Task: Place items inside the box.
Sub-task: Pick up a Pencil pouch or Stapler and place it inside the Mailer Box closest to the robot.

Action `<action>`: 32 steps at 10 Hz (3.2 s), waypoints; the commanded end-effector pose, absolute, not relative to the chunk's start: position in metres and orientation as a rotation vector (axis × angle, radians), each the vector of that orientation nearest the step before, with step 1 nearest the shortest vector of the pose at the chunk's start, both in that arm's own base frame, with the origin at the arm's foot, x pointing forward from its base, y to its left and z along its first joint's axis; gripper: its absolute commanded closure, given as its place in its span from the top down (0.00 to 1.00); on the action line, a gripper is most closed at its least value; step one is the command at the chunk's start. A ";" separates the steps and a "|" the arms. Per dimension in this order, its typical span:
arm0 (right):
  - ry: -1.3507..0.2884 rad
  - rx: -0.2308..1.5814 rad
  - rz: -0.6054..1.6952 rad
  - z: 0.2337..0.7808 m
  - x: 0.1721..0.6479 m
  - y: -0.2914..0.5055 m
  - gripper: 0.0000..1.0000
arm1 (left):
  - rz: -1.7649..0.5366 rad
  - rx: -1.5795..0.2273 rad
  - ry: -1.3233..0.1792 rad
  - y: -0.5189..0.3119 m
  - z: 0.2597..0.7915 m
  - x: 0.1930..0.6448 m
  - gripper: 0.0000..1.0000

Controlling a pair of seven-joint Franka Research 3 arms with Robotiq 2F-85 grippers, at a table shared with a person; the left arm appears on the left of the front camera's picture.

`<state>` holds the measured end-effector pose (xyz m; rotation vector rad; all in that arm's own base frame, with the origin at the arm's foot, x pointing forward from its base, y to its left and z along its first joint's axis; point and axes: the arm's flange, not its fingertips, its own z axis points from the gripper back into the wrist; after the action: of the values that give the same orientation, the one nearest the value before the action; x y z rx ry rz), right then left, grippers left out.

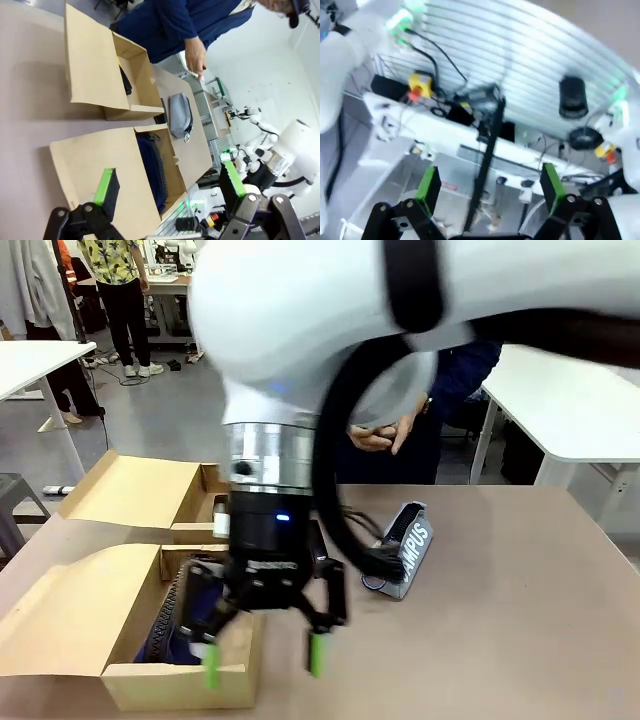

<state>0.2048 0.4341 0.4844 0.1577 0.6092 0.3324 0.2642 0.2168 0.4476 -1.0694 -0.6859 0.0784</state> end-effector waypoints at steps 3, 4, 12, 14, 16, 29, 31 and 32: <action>0.463 0.523 0.211 0.486 0.206 0.212 1.00 | 0.065 -1.077 -0.706 0.215 0.448 0.265 1.00; 0.442 0.640 0.168 0.483 0.212 0.167 1.00 | 0.065 -1.077 -0.706 0.215 0.448 0.265 1.00; -0.036 1.548 -0.470 0.372 0.152 -0.047 1.00 | 0.065 -1.077 -0.706 0.215 0.448 0.265 1.00; 0.027 1.416 -0.440 0.476 0.203 -0.140 1.00 | 0.065 -1.077 -0.706 0.215 0.448 0.265 1.00; 0.027 1.416 -0.440 0.476 0.203 -0.140 1.00 | 0.065 -1.077 -0.706 0.215 0.448 0.265 1.00; 0.010 1.027 -0.161 0.505 0.277 -0.028 1.00 | 0.065 -1.077 -0.706 0.215 0.448 0.265 1.00; -0.023 0.730 0.013 0.525 0.324 0.069 1.00 | 0.065 -1.077 -0.706 0.215 0.448 0.265 1.00; -0.023 0.425 0.002 0.525 0.325 0.087 1.00 | 0.065 -1.077 -0.706 0.215 0.448 0.265 1.00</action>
<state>0.2987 0.0921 0.5244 0.7532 0.0148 0.0021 0.2654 0.2162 0.4482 -1.0656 -0.6824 0.0764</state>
